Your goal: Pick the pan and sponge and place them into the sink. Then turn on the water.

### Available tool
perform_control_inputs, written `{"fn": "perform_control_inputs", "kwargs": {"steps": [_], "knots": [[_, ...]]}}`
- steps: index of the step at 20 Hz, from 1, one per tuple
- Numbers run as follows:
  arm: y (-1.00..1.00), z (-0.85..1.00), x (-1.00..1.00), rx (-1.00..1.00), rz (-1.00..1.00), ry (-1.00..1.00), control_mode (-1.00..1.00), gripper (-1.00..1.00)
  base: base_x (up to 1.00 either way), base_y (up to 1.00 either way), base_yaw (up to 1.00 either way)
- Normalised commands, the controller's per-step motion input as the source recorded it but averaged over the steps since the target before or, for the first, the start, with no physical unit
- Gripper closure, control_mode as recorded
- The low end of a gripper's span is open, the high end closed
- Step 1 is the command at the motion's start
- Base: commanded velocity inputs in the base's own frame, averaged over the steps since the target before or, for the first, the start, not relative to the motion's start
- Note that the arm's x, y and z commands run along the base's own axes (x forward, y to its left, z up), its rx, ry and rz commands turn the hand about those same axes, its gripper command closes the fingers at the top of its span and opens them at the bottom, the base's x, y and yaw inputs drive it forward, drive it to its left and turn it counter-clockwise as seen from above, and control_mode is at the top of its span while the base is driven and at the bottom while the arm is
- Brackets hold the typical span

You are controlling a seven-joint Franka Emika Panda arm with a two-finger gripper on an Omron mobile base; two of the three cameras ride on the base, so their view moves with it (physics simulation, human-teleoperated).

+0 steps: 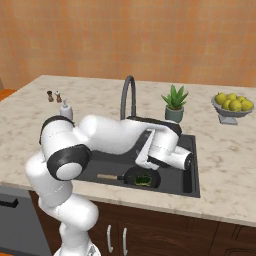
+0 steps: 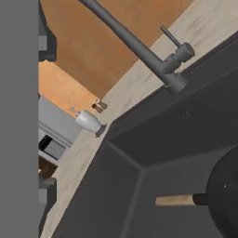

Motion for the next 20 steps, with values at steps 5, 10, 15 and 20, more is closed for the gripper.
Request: {"fn": "perform_control_inputs", "kwargs": {"steps": [5, 10, 15, 20], "knots": [[0.00, 0.22, -0.02, 0.18, -0.02, -0.02, -1.00, -1.00, 0.00, 0.00, 0.00], [0.01, 0.00, 0.10, 0.19, -0.07, 0.00, -1.00, -1.00, 0.00, 0.00, 0.00], [0.08, 0.00, 0.28, 0.14, -0.02, 0.00, -1.00, -1.00, 0.00, 0.00, 0.00], [0.06, 0.00, 0.39, 0.05, 0.00, 0.00, -1.00, -1.00, 0.00, 0.00, 0.00]]}}
